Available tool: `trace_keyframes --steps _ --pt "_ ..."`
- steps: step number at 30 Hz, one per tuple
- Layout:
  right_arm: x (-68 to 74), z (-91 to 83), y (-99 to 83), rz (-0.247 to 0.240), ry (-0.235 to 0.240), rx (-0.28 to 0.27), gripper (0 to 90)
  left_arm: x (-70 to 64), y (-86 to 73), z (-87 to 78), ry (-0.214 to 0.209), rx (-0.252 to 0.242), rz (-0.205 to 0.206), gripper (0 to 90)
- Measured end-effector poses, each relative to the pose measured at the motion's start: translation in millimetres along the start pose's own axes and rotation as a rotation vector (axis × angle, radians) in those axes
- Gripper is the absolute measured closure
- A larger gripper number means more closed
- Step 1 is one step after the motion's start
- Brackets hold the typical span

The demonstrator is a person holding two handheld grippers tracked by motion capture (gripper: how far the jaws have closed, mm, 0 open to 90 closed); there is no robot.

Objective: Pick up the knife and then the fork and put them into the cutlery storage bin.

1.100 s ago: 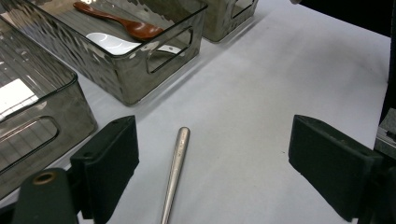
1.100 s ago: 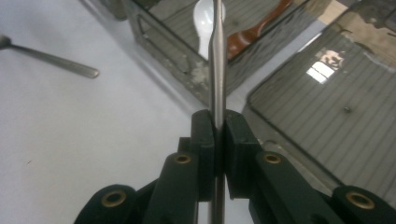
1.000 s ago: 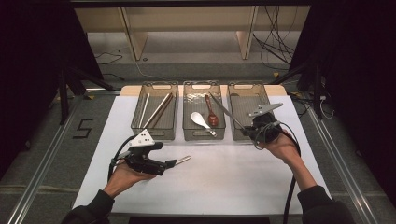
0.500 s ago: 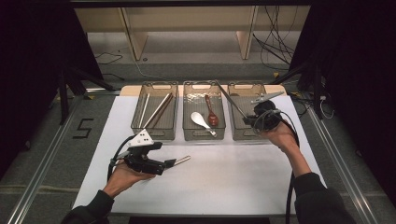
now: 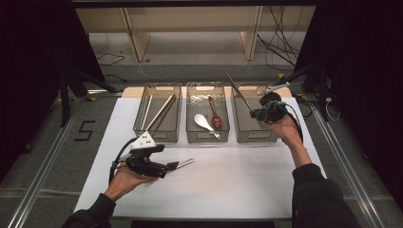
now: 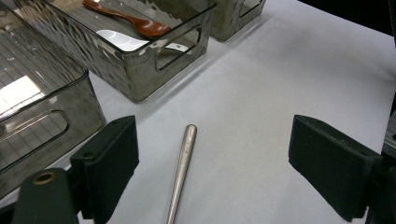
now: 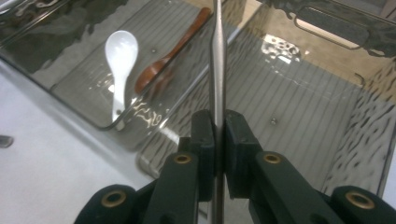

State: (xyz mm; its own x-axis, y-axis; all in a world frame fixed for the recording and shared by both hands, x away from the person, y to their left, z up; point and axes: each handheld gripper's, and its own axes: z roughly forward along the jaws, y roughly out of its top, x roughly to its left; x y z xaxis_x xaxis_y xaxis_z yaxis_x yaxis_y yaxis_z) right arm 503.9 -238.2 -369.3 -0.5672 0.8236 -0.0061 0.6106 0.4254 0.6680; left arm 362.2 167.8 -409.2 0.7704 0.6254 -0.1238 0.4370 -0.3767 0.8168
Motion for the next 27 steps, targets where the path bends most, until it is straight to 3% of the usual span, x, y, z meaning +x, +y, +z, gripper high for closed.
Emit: trace_keyframes --steps 27 --pt "-21.6 27.5 -0.8 0.108 -0.075 0.077 84.1 0.8 -0.6 1.5 -0.007 0.010 -0.005 15.6"
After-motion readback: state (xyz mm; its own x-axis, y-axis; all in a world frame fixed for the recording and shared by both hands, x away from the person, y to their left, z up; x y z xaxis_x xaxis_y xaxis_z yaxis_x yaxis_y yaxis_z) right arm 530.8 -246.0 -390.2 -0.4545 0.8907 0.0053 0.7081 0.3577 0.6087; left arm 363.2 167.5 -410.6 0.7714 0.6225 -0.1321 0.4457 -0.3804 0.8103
